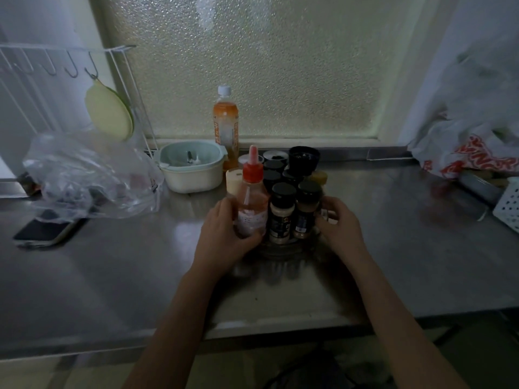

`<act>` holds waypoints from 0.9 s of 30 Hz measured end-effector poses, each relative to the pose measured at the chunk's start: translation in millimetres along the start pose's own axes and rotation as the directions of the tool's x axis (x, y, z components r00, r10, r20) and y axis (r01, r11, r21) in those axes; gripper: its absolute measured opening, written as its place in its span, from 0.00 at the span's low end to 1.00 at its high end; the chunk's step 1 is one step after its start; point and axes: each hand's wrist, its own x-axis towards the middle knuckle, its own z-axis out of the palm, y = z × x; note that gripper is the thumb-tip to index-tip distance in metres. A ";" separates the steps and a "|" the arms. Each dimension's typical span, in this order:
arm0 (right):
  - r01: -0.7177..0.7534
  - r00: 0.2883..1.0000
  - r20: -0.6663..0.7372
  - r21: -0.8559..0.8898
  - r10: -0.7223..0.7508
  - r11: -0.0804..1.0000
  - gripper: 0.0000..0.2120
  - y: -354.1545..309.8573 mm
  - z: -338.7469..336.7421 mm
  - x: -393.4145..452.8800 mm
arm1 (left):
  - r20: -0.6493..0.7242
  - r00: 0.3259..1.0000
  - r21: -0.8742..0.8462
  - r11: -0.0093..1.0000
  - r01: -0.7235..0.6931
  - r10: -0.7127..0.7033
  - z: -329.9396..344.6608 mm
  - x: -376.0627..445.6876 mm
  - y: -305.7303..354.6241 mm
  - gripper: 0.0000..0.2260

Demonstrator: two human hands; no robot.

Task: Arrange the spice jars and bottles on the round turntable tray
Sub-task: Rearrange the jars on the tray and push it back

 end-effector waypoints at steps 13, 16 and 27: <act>-0.011 1.000 -0.004 -0.138 0.011 0.990 0.12 -8.9 -0.3 8.0 | -0.073 0.994 0.003 0.997 0.078 -0.078 10.8 1.5 0.2 0.21; -0.064 0.998 -0.006 -0.089 0.064 0.994 0.15 -15.4 -7.9 4.9 | -0.057 0.997 0.021 0.998 0.056 -0.055 11.2 -0.3 0.9 0.22; 0.021 1.000 -0.001 -0.443 -0.024 0.896 0.19 -40.8 11.5 -25.3 | 0.054 0.976 -0.274 0.937 0.216 -0.209 16.6 4.2 -9.1 0.42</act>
